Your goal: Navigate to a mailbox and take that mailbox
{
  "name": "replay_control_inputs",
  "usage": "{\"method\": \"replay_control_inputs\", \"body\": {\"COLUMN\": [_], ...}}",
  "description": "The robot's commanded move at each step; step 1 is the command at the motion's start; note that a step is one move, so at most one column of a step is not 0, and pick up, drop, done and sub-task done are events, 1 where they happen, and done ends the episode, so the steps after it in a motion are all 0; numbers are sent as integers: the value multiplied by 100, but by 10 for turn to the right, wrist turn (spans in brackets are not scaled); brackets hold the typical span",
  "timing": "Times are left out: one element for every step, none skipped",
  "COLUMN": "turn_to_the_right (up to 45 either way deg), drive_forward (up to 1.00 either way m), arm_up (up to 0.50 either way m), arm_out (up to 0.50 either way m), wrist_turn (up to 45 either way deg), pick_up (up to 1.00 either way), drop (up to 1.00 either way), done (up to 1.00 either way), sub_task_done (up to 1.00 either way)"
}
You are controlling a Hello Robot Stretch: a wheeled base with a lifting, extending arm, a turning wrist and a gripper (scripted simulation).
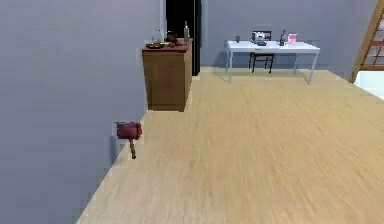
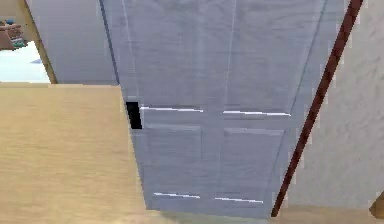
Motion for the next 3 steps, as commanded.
{"method": "replay_control_inputs", "body": {"turn_to_the_right": [0, -90, 0], "drive_forward": [100, 0, 10], "arm_up": [0, 0, 0], "arm_out": [0, 0, 0], "wrist_turn": [0, 0, 0], "pick_up": [0, 0, 0], "drop": [0, 0, 0], "done": [0, 0, 0], "sub_task_done": [0, 0, 0]}}
